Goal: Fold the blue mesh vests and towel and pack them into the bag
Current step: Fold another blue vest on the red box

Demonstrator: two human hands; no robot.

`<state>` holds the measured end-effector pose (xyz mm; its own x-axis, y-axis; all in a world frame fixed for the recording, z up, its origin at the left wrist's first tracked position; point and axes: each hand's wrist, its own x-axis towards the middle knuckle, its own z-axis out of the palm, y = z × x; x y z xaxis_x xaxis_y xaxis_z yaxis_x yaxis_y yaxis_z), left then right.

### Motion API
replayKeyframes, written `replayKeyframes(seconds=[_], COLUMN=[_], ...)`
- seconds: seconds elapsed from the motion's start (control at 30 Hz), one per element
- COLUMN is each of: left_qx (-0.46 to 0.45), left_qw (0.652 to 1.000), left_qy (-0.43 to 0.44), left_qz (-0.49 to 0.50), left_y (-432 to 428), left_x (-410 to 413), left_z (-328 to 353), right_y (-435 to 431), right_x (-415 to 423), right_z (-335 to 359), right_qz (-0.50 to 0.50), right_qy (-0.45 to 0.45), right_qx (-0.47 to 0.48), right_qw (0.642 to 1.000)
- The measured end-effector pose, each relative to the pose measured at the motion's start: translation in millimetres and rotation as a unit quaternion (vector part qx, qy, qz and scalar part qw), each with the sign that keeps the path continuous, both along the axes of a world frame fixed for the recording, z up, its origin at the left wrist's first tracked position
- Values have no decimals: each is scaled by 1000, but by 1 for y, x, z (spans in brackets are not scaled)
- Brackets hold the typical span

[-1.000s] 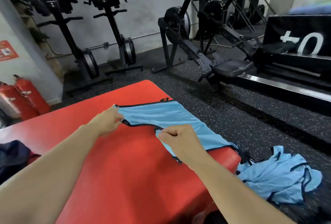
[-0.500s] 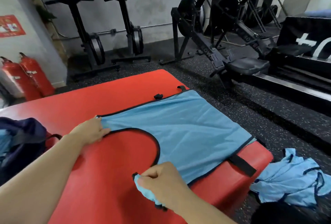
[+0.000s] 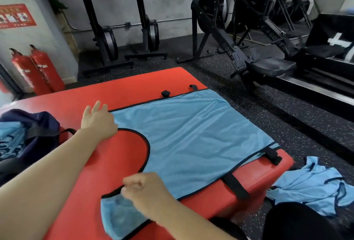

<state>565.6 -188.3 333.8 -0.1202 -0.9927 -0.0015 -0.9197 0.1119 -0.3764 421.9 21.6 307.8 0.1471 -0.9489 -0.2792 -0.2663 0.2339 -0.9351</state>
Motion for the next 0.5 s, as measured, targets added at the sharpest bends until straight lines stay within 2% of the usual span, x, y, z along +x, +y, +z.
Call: replayKeyframes(seconds=[0.07, 0.17, 0.23, 0.3, 0.37, 0.43, 0.5], left_qx=[-3, 62, 132, 187, 194, 170, 140], left_qw=[993, 932, 898, 883, 897, 934, 955], left_qy=[104, 340, 403, 415, 382, 298, 231], left_qz=[-55, -111, -112, -114, -112, -102, -122], left_y=[18, 64, 95, 117, 134, 145, 153], left_x=[-17, -53, -81, -110, -130, -137, -132], left_z=[0, -10, -22, -40, -59, -71, -78], right_y=[-7, -17, -18, -17, -16, -14, -9], right_x=[-32, -104, -153, -192, -218, -233, -237], right_z=[1, 0, 0, -4, -14, -27, -38], right_qz=[-38, -141, -177, -175, -148, -104, -57], right_qy=[51, 168, 283, 400, 503, 557, 570], right_qx=[-36, -101, -128, -147, -137, -70, -13], right_qw=[997, 970, 934, 888, 840, 821, 820])
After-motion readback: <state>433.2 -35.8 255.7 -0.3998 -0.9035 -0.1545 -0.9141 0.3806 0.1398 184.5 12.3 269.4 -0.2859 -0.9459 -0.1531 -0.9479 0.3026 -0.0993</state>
